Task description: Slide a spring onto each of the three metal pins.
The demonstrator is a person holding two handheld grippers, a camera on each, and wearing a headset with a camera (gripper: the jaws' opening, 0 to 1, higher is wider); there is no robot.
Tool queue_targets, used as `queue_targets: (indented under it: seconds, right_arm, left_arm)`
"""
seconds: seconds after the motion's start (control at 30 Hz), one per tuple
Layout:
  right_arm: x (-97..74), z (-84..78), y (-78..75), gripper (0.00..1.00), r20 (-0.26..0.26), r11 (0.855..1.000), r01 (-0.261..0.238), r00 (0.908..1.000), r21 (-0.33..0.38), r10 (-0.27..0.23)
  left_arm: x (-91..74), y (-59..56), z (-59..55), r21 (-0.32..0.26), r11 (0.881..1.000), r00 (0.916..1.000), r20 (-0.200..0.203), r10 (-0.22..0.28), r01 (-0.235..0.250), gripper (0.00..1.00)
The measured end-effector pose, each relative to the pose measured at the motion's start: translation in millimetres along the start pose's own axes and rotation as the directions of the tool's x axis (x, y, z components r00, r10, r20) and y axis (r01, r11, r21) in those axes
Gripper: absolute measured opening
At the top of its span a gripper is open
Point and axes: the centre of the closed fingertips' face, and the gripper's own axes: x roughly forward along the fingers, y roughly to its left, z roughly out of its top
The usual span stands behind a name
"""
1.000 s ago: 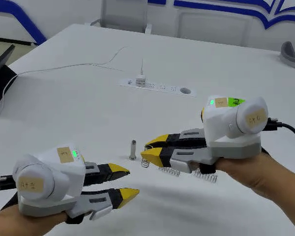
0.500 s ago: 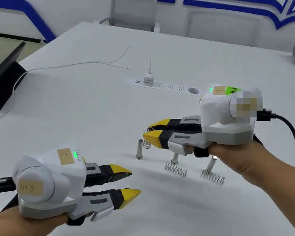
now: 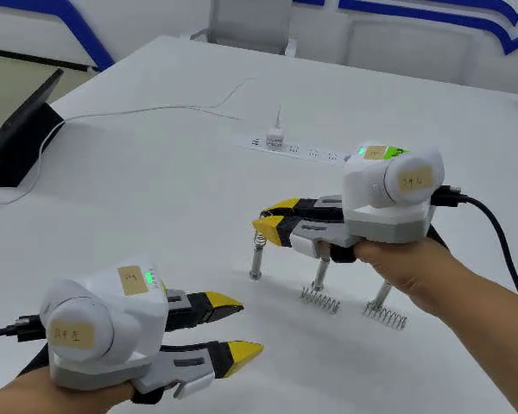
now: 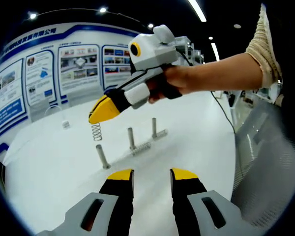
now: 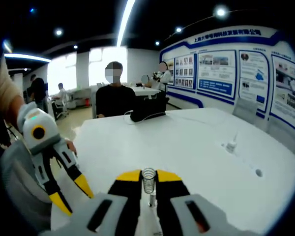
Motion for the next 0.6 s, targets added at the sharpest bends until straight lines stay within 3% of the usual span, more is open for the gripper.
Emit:
queue_targets:
  seconds: [0.6]
  right_arm:
    - [12.9, -18.5, -7.9, 0.12, -0.037, 0.999, 0.010, 0.9993, 0.032, -0.009]
  left_arm:
    - [-1.8, 2.5, -1.9, -0.012, 1.000, 0.9999, -0.008, 0.006, -0.006, 0.30]
